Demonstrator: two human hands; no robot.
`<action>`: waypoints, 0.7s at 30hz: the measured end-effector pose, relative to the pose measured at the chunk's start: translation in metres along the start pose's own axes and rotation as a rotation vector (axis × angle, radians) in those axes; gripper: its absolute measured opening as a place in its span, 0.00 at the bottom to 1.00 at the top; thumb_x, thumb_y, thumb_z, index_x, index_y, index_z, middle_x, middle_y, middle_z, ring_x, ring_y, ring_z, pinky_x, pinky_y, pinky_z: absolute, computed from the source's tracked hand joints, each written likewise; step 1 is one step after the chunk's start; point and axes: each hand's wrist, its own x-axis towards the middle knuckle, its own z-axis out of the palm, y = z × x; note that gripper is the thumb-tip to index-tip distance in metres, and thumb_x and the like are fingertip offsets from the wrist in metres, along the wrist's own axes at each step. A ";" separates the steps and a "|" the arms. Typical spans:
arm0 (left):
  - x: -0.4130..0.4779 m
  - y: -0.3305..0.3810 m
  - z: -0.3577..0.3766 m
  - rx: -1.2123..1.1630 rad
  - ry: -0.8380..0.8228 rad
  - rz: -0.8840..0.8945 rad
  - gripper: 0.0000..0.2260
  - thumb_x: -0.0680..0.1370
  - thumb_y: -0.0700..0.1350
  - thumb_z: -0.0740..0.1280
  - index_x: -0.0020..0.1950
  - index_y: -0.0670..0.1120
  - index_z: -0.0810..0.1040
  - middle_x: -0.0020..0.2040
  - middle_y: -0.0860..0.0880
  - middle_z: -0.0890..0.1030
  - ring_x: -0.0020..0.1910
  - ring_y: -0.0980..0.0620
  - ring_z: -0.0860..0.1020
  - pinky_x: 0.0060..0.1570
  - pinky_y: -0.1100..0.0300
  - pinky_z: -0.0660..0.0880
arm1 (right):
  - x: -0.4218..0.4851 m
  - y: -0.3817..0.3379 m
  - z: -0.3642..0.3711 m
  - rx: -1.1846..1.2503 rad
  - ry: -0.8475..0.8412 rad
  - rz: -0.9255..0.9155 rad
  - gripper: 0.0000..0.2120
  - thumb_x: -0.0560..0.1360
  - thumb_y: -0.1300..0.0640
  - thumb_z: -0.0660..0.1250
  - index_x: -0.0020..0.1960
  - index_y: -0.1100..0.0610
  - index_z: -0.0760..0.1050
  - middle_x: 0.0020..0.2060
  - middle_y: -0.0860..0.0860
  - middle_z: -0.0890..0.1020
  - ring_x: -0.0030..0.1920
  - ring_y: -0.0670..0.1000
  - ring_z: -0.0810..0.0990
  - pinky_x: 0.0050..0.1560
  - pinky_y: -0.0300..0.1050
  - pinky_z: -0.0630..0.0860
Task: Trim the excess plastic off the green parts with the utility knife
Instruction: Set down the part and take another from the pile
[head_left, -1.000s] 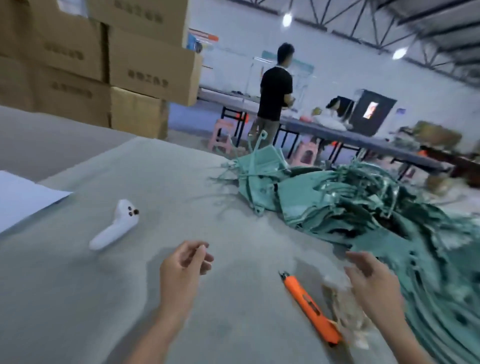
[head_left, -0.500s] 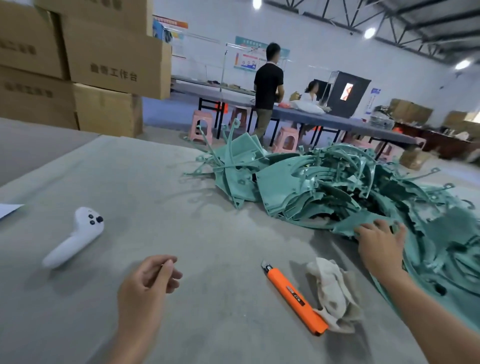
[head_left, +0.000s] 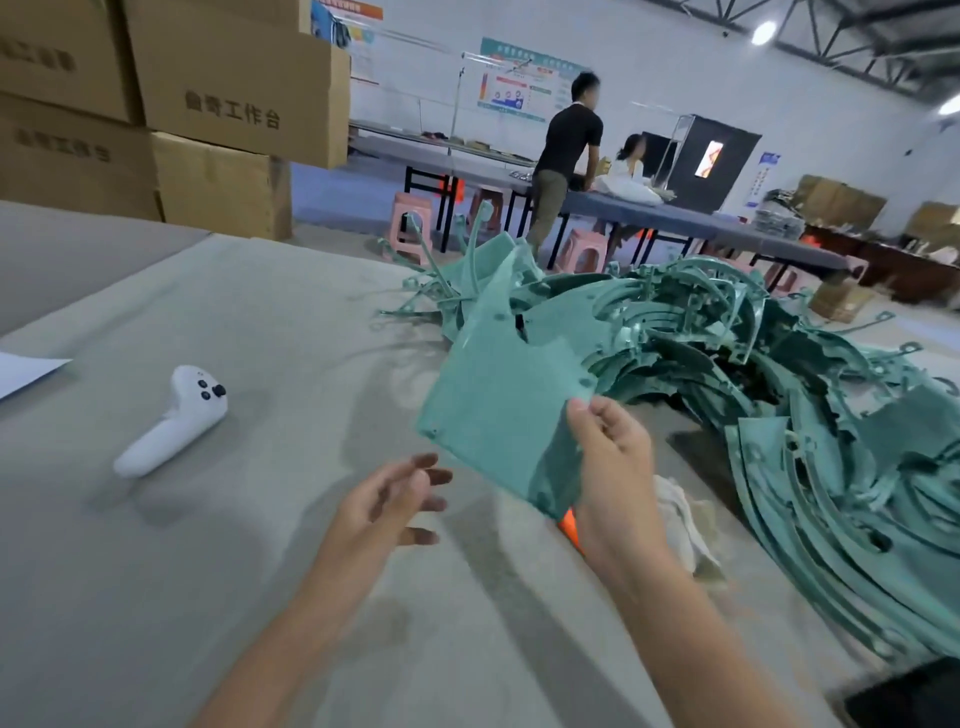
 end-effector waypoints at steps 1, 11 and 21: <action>-0.002 0.001 0.001 -0.050 -0.038 -0.027 0.16 0.74 0.50 0.70 0.57 0.42 0.78 0.49 0.45 0.85 0.44 0.47 0.83 0.37 0.56 0.80 | -0.011 0.012 0.013 0.079 -0.077 0.079 0.08 0.82 0.61 0.61 0.50 0.65 0.74 0.43 0.64 0.80 0.44 0.54 0.77 0.49 0.53 0.73; 0.007 0.006 -0.022 -0.274 0.192 -0.069 0.06 0.76 0.33 0.65 0.50 0.41 0.77 0.35 0.42 0.81 0.27 0.47 0.78 0.25 0.58 0.75 | 0.015 0.057 -0.048 -1.550 -0.104 -0.083 0.18 0.80 0.39 0.57 0.51 0.52 0.76 0.52 0.51 0.80 0.55 0.55 0.75 0.50 0.47 0.71; 0.013 0.002 -0.026 -0.298 0.197 -0.032 0.07 0.76 0.33 0.64 0.50 0.43 0.78 0.37 0.46 0.83 0.31 0.51 0.80 0.28 0.59 0.77 | 0.018 0.075 -0.070 -1.394 -0.076 -0.116 0.15 0.79 0.47 0.64 0.39 0.56 0.73 0.31 0.49 0.75 0.33 0.52 0.76 0.33 0.46 0.65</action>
